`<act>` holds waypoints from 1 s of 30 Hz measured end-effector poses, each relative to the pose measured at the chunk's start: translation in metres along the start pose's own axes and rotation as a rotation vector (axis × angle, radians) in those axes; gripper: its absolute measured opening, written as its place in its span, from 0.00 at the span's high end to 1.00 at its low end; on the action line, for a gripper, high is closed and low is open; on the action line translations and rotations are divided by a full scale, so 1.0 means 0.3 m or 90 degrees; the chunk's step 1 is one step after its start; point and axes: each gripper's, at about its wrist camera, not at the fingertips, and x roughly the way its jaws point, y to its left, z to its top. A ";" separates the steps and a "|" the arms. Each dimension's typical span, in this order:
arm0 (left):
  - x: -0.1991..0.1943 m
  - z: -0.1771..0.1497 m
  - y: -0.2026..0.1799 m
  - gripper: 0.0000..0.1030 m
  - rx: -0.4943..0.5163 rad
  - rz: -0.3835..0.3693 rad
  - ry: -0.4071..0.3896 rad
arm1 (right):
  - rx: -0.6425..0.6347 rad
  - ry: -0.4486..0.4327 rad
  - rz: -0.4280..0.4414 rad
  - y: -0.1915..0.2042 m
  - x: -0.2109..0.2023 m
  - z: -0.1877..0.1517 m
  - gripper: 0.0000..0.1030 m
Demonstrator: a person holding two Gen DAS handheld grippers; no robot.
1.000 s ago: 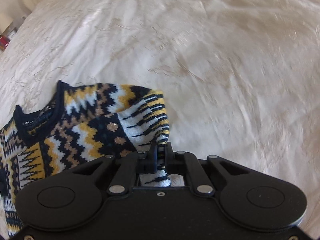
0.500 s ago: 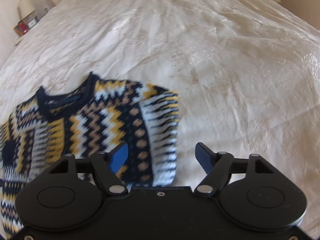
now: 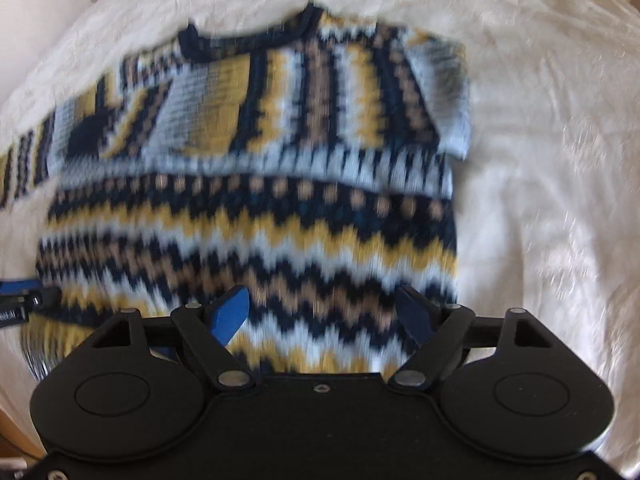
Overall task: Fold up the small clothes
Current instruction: 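Grasp the navy cuff of the other sleeve with the left tool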
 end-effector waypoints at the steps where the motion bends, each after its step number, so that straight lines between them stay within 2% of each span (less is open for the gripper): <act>1: 0.002 -0.006 0.003 0.55 0.000 -0.002 0.000 | -0.005 0.022 -0.007 0.000 0.017 -0.026 0.20; 5: 0.028 0.004 0.019 0.51 -0.008 -0.013 0.010 | -0.030 0.032 -0.001 -0.007 0.045 -0.085 0.03; 9: 0.060 0.030 0.012 0.39 -0.008 -0.005 0.010 | -0.048 0.032 0.007 -0.002 0.081 -0.092 0.00; 10: 0.066 0.036 0.009 0.32 -0.010 0.000 0.009 | -0.045 0.032 0.006 -0.002 0.092 -0.090 0.00; 11: 0.074 0.043 0.005 0.18 -0.014 0.016 0.009 | -0.040 0.030 0.004 -0.003 0.103 -0.089 0.00; 13: 0.102 0.060 0.003 0.05 -0.035 0.040 0.014 | -0.041 0.020 -0.006 0.006 0.119 -0.088 0.00; 14: 0.113 0.066 0.006 0.00 -0.046 0.037 0.013 | -0.047 0.012 -0.012 0.009 0.124 -0.098 0.00; 18: 0.139 0.085 0.023 0.00 -0.085 0.026 0.006 | -0.083 -0.037 -0.032 0.044 0.133 -0.141 0.00; 22: 0.145 0.081 0.025 0.00 -0.101 0.033 -0.025 | -0.086 -0.065 -0.015 0.038 0.134 -0.175 0.00; 26: 0.141 0.020 0.017 0.00 -0.108 0.033 -0.079 | -0.096 -0.064 -0.015 0.036 0.131 -0.181 0.00; 30: 0.119 -0.001 0.023 0.00 -0.106 0.019 -0.078 | -0.090 -0.030 -0.011 0.016 0.109 -0.132 0.00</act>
